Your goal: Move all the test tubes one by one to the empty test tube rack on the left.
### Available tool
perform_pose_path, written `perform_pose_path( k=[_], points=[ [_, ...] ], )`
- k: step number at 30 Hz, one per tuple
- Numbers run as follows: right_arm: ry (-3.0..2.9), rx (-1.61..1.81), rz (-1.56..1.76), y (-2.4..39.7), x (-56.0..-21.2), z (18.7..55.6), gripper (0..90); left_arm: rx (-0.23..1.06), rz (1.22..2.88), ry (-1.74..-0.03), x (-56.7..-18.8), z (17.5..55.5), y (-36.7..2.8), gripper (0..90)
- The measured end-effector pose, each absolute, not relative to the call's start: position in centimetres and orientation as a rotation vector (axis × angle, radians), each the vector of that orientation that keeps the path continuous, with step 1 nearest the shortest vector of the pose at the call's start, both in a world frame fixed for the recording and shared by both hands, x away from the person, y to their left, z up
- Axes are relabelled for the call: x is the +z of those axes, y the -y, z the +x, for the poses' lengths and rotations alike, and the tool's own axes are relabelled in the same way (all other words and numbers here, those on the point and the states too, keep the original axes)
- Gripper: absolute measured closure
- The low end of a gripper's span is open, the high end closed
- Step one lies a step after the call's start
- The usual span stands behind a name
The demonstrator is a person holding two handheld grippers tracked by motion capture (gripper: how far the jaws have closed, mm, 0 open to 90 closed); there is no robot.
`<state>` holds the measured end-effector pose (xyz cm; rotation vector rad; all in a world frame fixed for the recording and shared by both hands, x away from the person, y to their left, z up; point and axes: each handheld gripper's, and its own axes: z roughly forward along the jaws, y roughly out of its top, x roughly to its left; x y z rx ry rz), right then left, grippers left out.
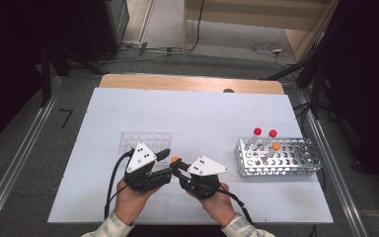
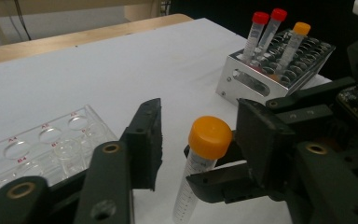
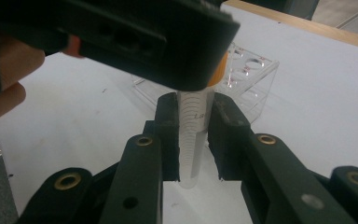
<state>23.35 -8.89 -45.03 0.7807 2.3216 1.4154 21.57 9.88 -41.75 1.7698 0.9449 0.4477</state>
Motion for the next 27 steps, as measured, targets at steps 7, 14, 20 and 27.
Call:
perform_pose_path(
  k=[7,14,20,27],
  points=[
    [-2.32,1.416,0.78,8.86,-44.82,23.3,71.5,0.437,1.777,-0.928,-41.82,21.5,-9.75,67.4],
    [-2.321,1.414,0.781,8.82,-44.83,23.31,71.4,0.439,1.778,-0.926,-41.83,21.49,-9.77,69.3],
    [-2.335,1.421,0.776,8.9,-44.76,23.29,64.9,0.434,1.764,-0.928,-41.71,21.44,-9.94,70.2],
    [-2.364,1.414,0.758,9.36,-44.64,23.25,49.1,0.438,1.751,-0.937,-41.55,21.47,-10.33,70.2]
  ],
)
